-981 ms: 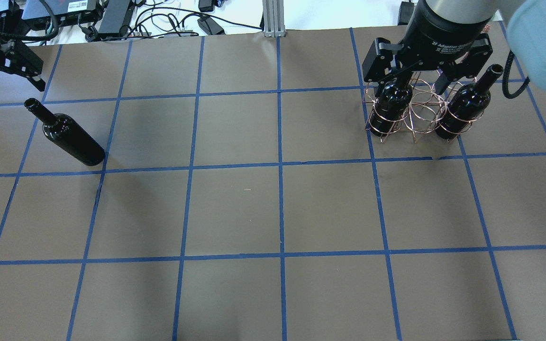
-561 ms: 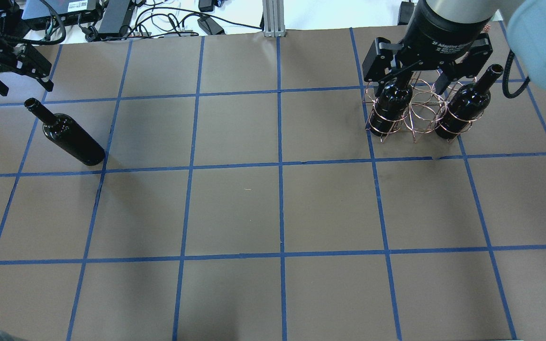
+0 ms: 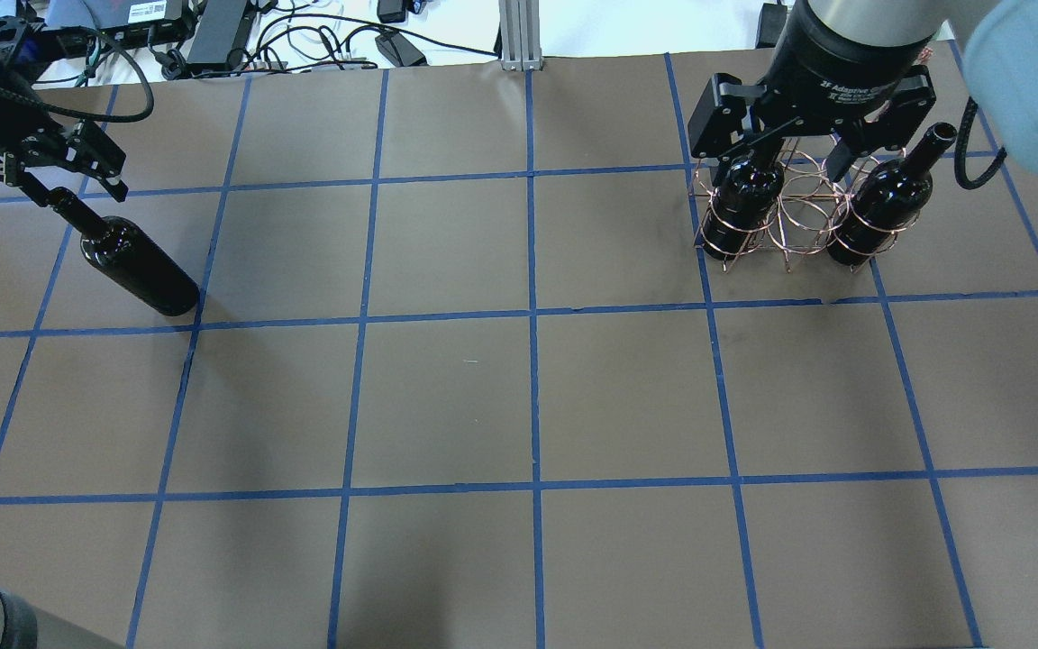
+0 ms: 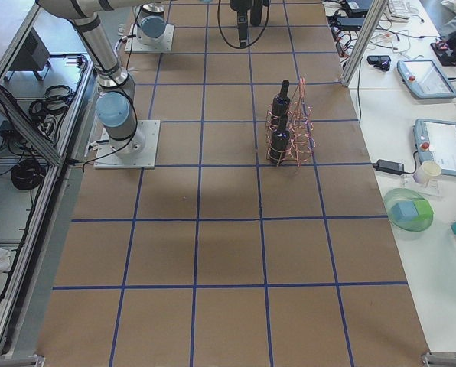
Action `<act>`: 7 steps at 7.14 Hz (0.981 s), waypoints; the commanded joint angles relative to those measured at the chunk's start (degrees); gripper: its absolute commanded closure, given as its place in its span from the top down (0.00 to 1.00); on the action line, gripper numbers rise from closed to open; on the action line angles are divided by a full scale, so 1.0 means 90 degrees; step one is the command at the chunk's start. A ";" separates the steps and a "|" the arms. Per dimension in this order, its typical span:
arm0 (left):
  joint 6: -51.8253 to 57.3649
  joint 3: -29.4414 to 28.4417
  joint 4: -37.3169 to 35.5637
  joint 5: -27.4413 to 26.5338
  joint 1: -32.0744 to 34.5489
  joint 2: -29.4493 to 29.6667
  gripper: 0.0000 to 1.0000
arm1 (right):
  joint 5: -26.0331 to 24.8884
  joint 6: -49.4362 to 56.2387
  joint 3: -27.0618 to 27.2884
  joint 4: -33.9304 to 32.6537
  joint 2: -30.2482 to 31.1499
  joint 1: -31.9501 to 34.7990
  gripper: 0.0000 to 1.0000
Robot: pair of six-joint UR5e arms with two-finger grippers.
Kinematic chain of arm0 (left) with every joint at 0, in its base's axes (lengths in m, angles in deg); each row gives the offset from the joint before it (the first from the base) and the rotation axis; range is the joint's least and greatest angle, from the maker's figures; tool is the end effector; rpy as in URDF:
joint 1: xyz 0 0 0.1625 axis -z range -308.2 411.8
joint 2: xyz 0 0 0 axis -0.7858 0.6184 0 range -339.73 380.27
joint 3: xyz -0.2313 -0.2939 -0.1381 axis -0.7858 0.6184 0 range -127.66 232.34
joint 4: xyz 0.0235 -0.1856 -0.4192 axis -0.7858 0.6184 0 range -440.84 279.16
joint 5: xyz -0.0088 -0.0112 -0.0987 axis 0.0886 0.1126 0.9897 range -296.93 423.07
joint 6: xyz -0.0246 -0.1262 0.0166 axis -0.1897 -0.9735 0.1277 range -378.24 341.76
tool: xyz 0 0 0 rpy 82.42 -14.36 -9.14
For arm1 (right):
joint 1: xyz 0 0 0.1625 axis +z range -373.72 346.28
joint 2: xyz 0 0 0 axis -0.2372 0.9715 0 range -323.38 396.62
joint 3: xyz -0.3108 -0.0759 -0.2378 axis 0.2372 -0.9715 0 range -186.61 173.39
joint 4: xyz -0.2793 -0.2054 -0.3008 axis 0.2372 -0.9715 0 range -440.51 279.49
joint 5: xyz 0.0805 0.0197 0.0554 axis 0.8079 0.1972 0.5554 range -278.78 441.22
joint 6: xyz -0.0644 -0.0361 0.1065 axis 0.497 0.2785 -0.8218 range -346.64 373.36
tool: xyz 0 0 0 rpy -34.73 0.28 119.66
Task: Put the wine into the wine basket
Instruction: 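Lower the left gripper onto the bottle neck and close on it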
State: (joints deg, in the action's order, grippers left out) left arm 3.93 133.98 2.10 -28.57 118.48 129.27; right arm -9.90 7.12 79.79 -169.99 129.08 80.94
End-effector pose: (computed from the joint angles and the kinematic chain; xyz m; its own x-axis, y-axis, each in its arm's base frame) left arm 0.1395 -0.6509 0.3228 -0.9998 -0.0192 -0.0028 -0.0193 0.9974 0.0688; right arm 0.1735 -0.5190 0.4878 -0.9995 0.0290 0.0089 0.0279 0.9948 -0.0981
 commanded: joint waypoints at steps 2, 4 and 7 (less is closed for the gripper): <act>0.0018 0.0089 -0.0037 -0.0004 -0.0065 0.0046 0.99 | 0.0007 0.0000 0.0000 0.0000 0.0010 -0.0010 1.00; 0.0018 0.0089 -0.0037 -0.0004 -0.0075 0.0046 0.94 | 0.0007 0.0000 0.0000 0.0000 0.0000 -0.0010 1.00; 0.0018 0.0089 -0.0027 -0.0052 -0.0075 0.0046 0.78 | 0.0007 0.0000 0.0000 0.0000 0.0000 0.0000 1.00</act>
State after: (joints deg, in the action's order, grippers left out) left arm 4.09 134.78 1.85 -28.92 117.81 129.73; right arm -9.84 7.12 79.79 -169.98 129.14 80.93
